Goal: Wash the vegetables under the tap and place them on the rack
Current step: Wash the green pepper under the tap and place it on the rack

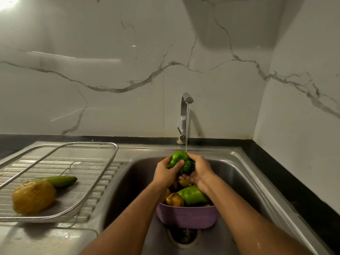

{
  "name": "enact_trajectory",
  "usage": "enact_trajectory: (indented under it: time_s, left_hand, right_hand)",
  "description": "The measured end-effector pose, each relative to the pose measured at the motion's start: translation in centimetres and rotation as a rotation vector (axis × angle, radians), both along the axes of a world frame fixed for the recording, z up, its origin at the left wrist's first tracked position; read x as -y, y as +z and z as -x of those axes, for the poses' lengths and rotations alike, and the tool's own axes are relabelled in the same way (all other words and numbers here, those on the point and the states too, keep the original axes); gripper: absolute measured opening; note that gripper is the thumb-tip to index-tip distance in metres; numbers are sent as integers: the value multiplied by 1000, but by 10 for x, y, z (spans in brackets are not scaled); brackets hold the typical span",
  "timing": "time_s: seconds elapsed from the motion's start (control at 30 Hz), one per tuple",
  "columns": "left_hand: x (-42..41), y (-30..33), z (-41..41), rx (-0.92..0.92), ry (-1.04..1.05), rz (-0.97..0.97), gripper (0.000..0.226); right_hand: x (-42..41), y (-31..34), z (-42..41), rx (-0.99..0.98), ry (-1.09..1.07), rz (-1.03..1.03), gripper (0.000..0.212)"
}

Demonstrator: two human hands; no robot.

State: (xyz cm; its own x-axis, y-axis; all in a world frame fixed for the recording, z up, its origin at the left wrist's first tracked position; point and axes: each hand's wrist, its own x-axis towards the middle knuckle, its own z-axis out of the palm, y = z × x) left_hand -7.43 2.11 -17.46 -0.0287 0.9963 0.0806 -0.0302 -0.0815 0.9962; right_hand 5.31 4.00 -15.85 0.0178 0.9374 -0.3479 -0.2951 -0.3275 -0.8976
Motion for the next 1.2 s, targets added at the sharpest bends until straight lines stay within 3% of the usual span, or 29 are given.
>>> enact_trajectory:
  time_s: [0.17,0.4,0.53,0.8,0.9,1.0,1.2]
  left_hand:
    - [0,-2,-2,-118,-83,-80,46]
    - [-10,-6,-2,-14,31,-8,26]
    - [-8,-8,-2,-23,5,27,16]
    - [-10,-12,0,-285,54,-51,24]
    - [-13,-15,-1,-431,91,-107,11]
    - [-11,-14,-3,-520,112,-151,18]
    - [-7,-11,1,-615,119,-203,27]
  right_hand:
    - [-1,2,-3,45,-172,50,34]
    - [7,5,6,-36,-36,21,39]
    - [10,4,8,106,-119,-35,40]
    - [12,5,17,276,-232,-129,33]
    - [13,0,13,527,-188,-267,34]
    - [15,0,10,788,-231,-401,38]
    - [13,0,11,830,-269,-497,38]
